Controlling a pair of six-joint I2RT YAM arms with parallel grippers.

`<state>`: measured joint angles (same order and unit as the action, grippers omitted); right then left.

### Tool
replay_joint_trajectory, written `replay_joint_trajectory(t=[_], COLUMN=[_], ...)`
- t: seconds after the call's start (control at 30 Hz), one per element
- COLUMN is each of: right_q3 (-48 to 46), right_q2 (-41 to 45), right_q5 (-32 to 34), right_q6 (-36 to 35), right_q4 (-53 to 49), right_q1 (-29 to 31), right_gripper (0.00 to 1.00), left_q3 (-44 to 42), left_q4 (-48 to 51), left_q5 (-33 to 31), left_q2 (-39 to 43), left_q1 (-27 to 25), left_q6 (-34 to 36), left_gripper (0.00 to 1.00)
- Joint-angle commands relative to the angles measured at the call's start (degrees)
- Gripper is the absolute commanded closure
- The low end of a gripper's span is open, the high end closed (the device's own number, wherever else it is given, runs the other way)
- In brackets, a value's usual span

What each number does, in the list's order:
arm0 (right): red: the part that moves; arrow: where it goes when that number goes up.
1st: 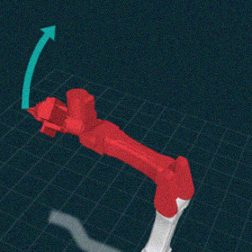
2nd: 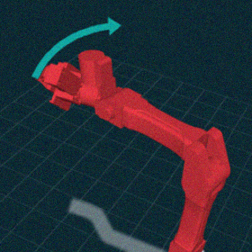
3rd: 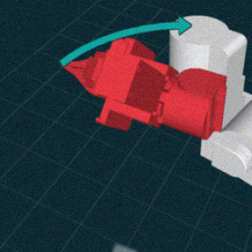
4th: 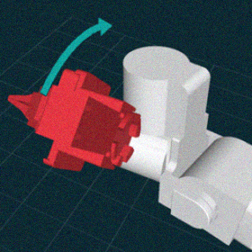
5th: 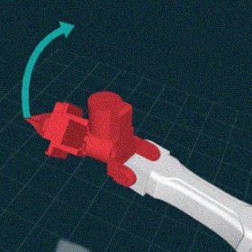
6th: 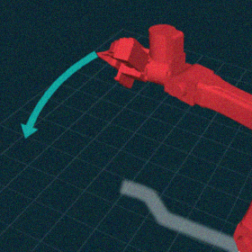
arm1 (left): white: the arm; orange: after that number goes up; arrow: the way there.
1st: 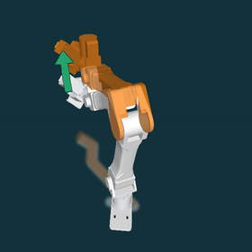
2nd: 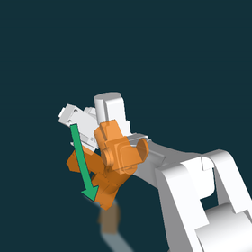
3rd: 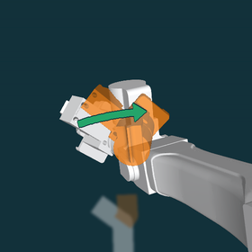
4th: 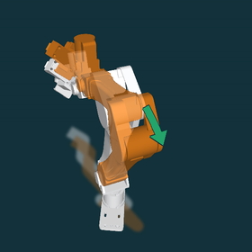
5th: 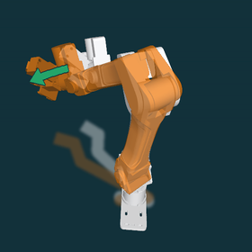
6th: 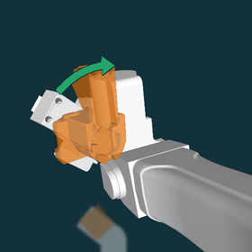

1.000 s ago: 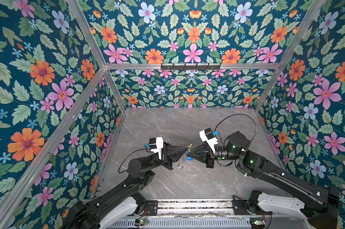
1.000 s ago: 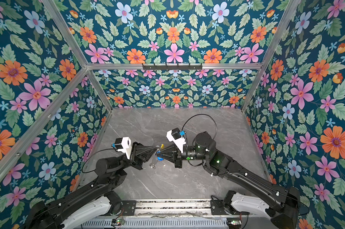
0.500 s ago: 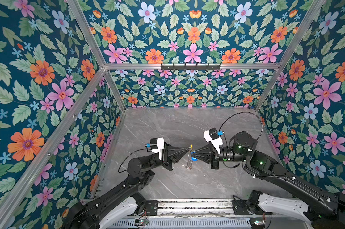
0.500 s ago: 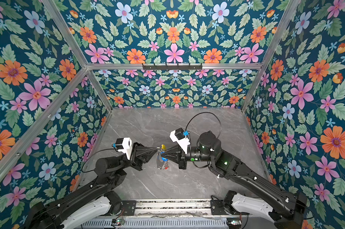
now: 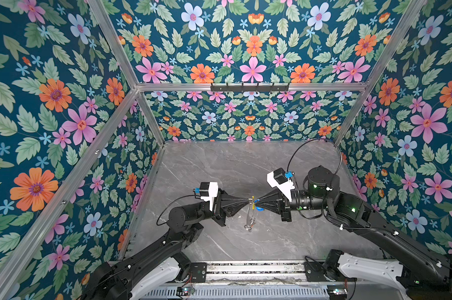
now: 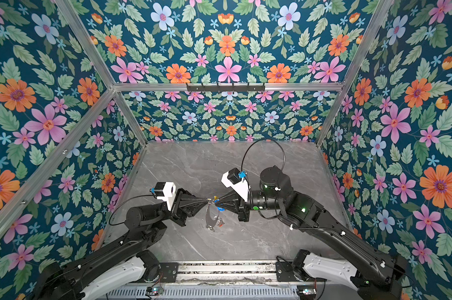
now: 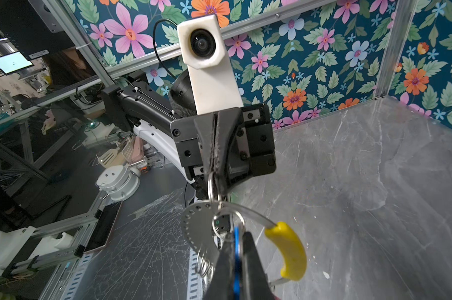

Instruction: Remove the keys from the keyring

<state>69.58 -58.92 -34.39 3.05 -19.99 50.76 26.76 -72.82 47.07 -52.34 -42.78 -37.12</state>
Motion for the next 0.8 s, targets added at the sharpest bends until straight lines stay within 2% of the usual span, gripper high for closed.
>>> replay_joint_trajectory(t=[0.0, 0.13, 0.33, 0.53, 0.77], right_q3=[1.3, 2.0, 1.2, -1.6, -4.1], right_q2=[-0.4, -0.6, -1.3, -1.5, -2.2], right_q5=[-0.1, 0.0, -1.1, -2.1, -3.4], right_q6=[-2.0, -2.7, -2.0, -0.4, 1.8], right_q4=[-1.7, -2.2, -0.7, 3.3, 7.4], right_q1=[-0.1, -0.1, -0.8, -0.8, -0.7], right_gripper=[1.00, 1.00, 1.00, 1.00, 1.00], left_q3=[-0.1, -0.6, -1.2, -1.5, -2.1], left_q4=[-4.5, -5.9, -13.4, -19.6, -21.2], left_q5=[1.9, 1.8, 1.3, -1.6, -6.0], left_q2=[0.0, 0.2, -1.4, -3.9, -5.1], left_q1=[-0.1, 0.0, 0.0, -0.1, -0.1], left_q6=[-1.7, -2.5, -7.1, -10.2, -9.7], left_gripper=[1.00, 1.00, 1.00, 1.00, 1.00])
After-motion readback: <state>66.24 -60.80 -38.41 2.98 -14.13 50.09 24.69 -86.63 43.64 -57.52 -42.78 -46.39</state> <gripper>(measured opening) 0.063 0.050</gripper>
